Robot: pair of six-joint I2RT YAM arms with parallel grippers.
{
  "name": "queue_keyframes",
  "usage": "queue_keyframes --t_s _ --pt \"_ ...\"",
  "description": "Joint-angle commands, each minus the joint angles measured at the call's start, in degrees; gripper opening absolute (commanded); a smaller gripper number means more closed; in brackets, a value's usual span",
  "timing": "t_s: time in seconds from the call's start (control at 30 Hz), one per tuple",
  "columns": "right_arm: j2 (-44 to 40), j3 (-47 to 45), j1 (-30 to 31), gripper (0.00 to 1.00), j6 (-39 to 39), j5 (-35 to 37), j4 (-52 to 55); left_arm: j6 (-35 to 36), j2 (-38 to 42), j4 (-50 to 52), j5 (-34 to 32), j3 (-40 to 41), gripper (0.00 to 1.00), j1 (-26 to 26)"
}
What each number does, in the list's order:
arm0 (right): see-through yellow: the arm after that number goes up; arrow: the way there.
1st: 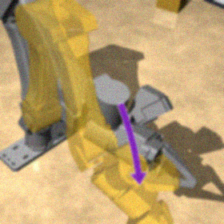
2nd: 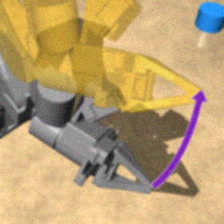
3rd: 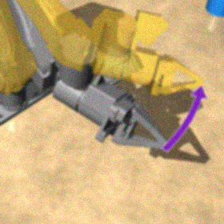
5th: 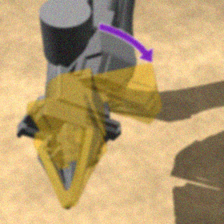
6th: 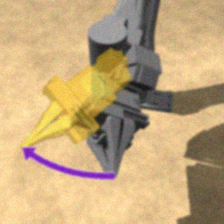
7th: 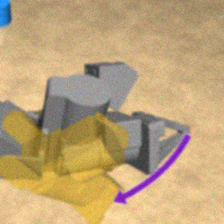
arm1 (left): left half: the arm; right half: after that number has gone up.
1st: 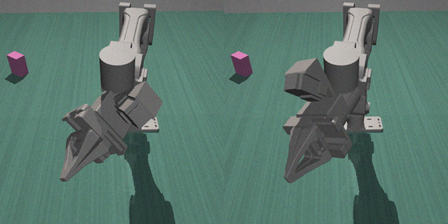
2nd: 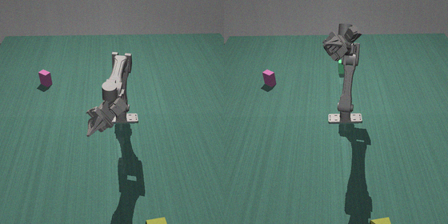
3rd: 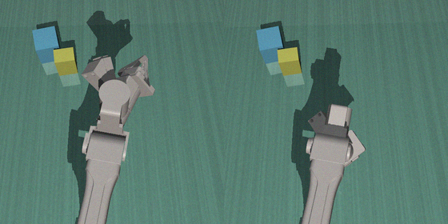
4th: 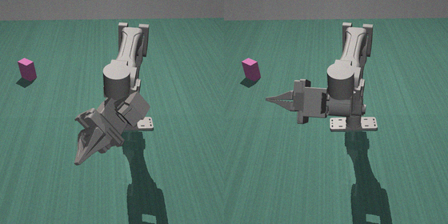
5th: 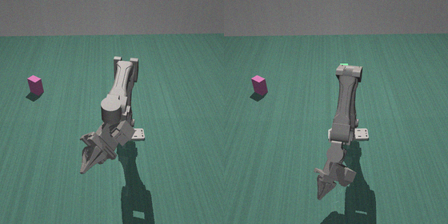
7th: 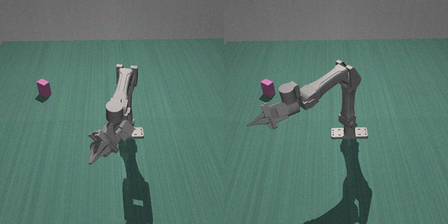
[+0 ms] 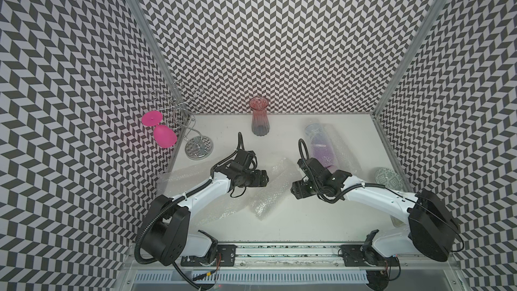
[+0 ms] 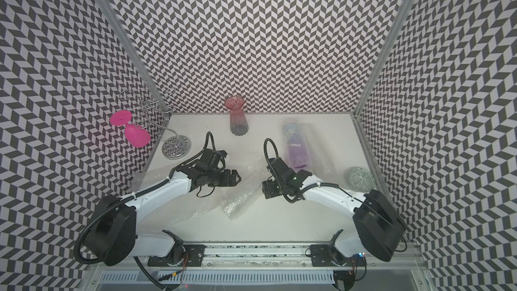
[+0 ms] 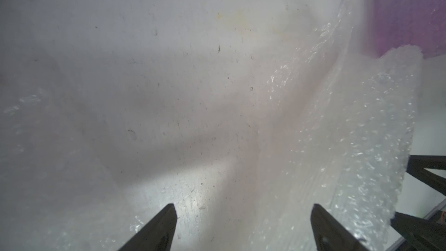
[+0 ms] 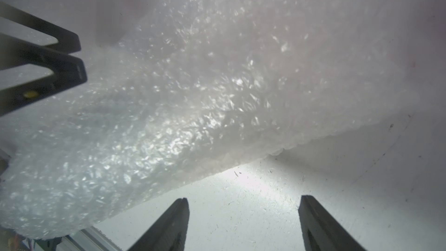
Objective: Unwrap the vase from the bubble wrap
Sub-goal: Adjust the bubble wrap at the center of the board.
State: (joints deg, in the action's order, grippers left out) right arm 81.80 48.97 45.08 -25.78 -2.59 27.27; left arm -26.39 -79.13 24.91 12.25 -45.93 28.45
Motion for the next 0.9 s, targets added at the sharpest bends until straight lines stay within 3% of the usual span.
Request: queue_keyframes --t_s 0.0,0.3,0.63,0.87 --pt "1.8 -0.1 -0.7 0.73 1.1 2.9 -2.8 0.9 0.6 0.9 -2.0 1.2 0.87 -0.1" --pt "11.9 5.7 -5.1 0.69 5.1 -0.2 -5.5 -2.0 4.1 -0.1 -2.1 5.9 0.87 2.7" --pt "24.3 22.3 -6.4 0.68 8.6 -1.6 -2.7 -6.2 5.5 -1.5 -0.6 8.4 0.87 6.6" --pt "21.7 22.3 -7.7 0.67 8.2 -3.0 -2.8 -6.1 2.0 -4.3 2.0 6.7 0.87 6.1"
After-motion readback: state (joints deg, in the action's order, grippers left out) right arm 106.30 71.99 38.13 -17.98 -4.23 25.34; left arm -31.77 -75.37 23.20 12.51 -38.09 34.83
